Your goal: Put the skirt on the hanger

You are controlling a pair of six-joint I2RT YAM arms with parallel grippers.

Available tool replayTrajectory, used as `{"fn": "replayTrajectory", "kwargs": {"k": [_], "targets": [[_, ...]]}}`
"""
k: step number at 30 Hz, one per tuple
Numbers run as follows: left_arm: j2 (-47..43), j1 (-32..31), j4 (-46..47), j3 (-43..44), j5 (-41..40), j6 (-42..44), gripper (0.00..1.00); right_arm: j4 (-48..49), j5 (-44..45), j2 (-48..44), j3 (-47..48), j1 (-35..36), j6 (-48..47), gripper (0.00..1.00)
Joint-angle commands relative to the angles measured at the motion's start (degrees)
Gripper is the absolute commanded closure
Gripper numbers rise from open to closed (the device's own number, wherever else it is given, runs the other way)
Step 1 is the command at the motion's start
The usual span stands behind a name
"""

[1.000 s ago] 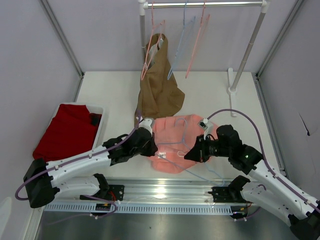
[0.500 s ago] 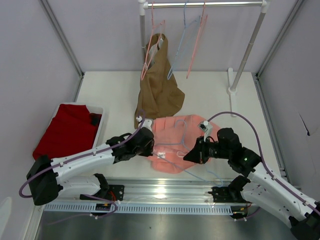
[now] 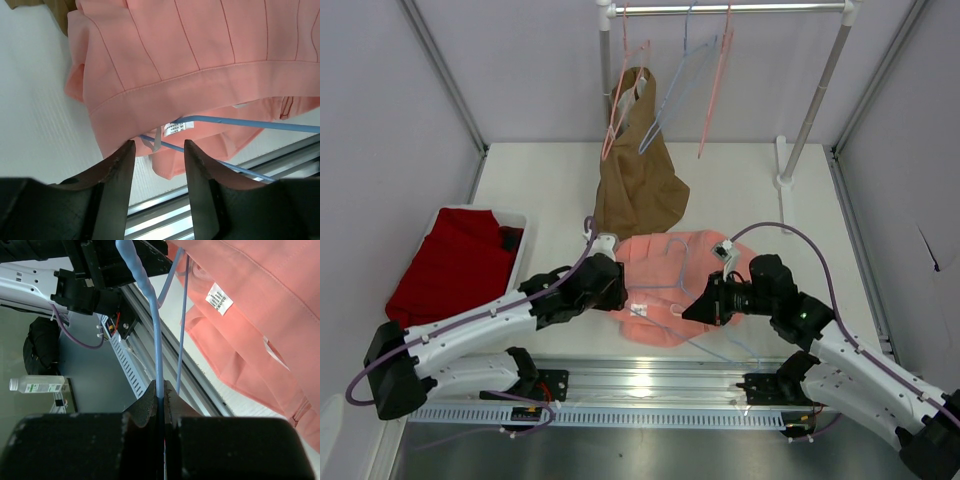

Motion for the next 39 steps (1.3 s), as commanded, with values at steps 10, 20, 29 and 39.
{"fn": "replayTrajectory", "kwargs": {"k": [10, 20, 29, 39], "targets": [[-2.81, -0.7, -7.4, -1.26, -3.81, -5.47, 0.7, 4.49, -0.75, 0.35, -0.29, 0.25, -0.13, 1.0], [-0.09, -1.93, -11.37, -1.43, -8.56, -8.91, 0.63, 4.57, -1.28, 0.35, -0.29, 0.07, -0.75, 1.0], [5.97, -1.76, -10.4, 0.76, -13.21, -9.26, 0.64, 4.49, -2.51, 0.44, -0.37, 0.07, -1.36, 1.0], [10.46, -0.88, -9.43, 3.4, -16.91, -8.91, 0.95, 4.22, -4.0, 0.61, -0.55, -0.02, -2.07, 1.0]]}}
